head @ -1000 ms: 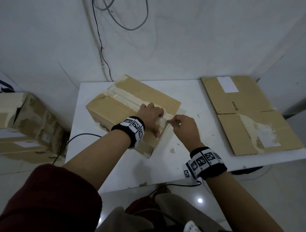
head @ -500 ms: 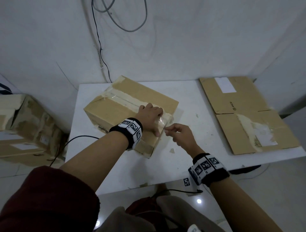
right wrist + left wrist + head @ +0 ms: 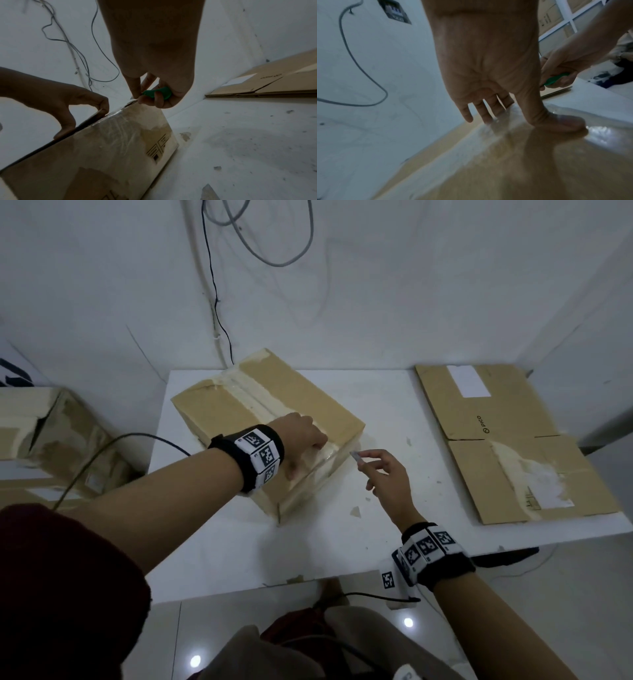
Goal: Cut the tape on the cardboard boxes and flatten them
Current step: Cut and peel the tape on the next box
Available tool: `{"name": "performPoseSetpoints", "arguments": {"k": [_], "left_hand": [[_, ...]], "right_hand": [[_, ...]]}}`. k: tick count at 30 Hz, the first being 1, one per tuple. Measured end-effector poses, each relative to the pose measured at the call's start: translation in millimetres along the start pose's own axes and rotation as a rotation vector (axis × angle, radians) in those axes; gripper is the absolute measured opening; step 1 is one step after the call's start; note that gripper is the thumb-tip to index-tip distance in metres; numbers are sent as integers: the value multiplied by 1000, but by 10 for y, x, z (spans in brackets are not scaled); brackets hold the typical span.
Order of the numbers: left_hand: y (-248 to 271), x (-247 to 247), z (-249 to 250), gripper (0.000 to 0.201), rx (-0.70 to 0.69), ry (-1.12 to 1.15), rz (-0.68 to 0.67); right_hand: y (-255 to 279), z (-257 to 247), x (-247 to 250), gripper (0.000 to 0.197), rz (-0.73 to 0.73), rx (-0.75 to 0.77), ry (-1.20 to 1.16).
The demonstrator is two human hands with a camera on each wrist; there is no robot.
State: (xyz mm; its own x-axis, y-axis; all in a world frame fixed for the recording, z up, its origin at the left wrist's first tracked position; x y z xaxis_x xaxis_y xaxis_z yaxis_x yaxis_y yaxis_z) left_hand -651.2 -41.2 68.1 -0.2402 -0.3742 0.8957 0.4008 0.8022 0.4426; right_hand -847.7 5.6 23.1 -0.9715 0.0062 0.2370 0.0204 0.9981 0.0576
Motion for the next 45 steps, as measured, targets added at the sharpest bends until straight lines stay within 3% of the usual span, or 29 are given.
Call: {"name": "performPoseSetpoints", "arguments": {"k": [2, 8, 11, 14, 23, 34, 39, 45], "left_hand": [[78, -28, -93, 69, 26, -59, 42], [319, -248, -125, 47, 261, 297, 207], [371, -350, -34, 55, 291, 384, 300], [329, -392, -20, 61, 260, 481, 365], [295, -587, -168, 51, 263, 784, 504], [350, -731, -132, 48, 197, 987, 784], [393, -756, -80, 44, 207, 961, 882], [382, -755, -72, 41, 208, 905, 905]], "right_hand": [[26, -3, -40, 5, -21, 20, -6], [122, -13, -263, 12, -92, 115, 101], [226, -43, -423, 12, -146, 172, 105], [270, -61, -517, 10, -134, 202, 103], [343, -113, -657, 5, -99, 324, 182], [312, -41, -778, 8, -118, 319, 260], [338, -90, -806, 10, -92, 390, 343], [307, -84, -814, 10, -73, 415, 392]]}}
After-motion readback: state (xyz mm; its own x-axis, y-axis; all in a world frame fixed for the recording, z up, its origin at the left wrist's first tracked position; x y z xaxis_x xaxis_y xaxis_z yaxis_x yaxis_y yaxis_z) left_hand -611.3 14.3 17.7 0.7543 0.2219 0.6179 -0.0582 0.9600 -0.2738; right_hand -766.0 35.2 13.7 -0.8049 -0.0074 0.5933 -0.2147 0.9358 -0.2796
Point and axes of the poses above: each hand's wrist, its own y-axis away from the middle knuckle, its own x-axis out of the back of the hand, z = x × y, the point moved 5 cm from there along -y, towards the middle knuckle, and after that the axes turned 4 degrees about x, right-handed, at the moved point
